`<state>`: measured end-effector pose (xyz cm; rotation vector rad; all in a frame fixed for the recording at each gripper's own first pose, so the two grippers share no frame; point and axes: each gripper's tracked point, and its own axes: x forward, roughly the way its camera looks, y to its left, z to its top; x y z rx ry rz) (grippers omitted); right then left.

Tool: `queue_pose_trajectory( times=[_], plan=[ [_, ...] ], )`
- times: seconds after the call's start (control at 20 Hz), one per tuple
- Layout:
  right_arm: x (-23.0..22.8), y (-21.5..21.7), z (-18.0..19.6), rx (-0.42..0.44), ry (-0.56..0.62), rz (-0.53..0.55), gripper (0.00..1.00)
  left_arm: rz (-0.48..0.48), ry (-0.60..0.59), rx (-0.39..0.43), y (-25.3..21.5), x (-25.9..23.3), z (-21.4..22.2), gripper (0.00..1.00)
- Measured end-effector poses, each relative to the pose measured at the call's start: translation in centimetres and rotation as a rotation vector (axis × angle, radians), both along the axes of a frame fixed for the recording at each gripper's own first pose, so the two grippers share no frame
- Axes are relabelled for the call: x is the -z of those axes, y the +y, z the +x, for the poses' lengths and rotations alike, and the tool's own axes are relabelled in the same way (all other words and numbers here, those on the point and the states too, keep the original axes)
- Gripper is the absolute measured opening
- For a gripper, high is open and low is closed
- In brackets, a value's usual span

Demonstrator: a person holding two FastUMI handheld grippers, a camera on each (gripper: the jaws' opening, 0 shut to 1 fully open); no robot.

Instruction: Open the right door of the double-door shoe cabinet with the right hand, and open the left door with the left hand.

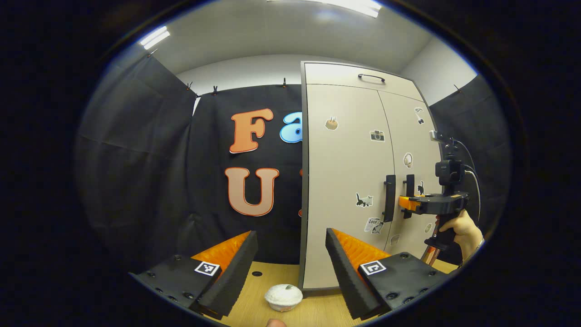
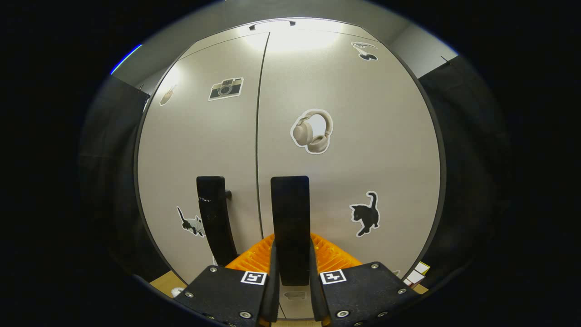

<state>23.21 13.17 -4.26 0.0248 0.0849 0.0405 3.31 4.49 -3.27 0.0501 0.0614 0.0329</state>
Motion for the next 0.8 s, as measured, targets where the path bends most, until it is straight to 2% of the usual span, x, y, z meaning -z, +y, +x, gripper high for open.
queue_pose_trajectory(
  times=[0.25, 0.6, 0.8],
  plan=[
    [-0.2, -0.6, -2.4, -0.031, -0.022, -0.018, 0.16, -0.005, -0.004, -0.008, -0.7, -0.6, -1.5, 0.96],
    [-0.9, -2.3, -6.9, -0.053, -0.043, -0.065, 0.13, -0.006, 0.003, 0.019, -3.4, -1.2, -4.2, 0.96],
    [-1.1, -3.8, -9.6, -0.083, -0.031, -0.026, 0.07, -0.006, -0.013, 0.020, -4.7, -2.3, -6.1, 0.96]
  ],
)
